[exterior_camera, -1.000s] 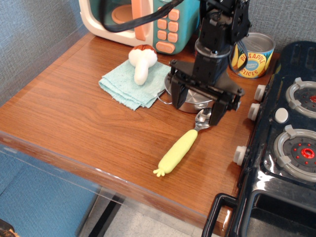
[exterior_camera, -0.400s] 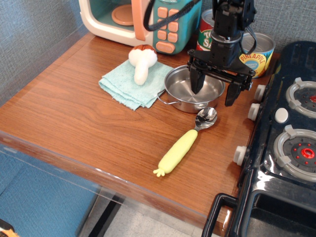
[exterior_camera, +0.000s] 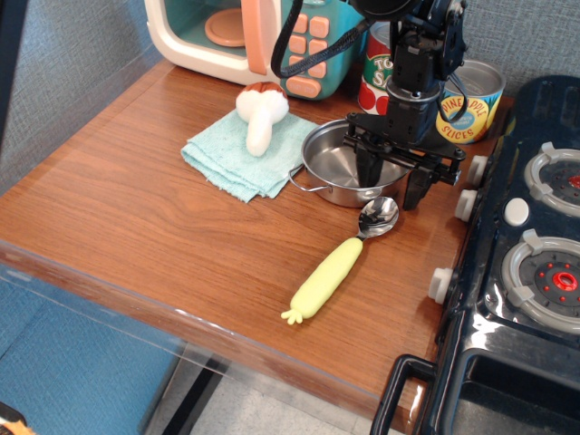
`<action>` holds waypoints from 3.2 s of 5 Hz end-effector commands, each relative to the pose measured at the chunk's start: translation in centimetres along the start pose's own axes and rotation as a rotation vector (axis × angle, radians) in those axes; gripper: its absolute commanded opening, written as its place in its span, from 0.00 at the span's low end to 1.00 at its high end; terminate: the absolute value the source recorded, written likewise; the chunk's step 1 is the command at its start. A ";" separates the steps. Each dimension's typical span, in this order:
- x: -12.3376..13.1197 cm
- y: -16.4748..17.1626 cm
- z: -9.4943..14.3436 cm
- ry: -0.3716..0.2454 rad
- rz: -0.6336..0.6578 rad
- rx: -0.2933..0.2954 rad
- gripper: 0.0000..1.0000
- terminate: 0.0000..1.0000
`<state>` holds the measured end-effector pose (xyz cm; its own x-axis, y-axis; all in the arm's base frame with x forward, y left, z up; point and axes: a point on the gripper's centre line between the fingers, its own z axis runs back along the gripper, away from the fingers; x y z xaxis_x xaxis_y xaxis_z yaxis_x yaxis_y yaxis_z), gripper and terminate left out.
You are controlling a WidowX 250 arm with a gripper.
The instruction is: Move pot to bottom left corner of table.
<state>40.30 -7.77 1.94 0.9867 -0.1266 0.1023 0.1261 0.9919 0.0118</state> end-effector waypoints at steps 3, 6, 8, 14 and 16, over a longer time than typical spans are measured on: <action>2.0 2.2 5.5 -0.146 -0.029 0.035 0.00 0.00; -6.6 7.4 12.1 -0.209 0.052 0.014 0.00 0.00; -12.8 14.7 10.1 -0.170 0.170 0.067 0.00 0.00; -15.9 20.7 3.7 -0.029 0.153 0.209 0.00 0.00; -15.5 20.2 4.0 -0.030 0.143 0.178 1.00 0.00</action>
<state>26.38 14.13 2.19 0.9963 0.0286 0.0808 -0.0395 0.9897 0.1373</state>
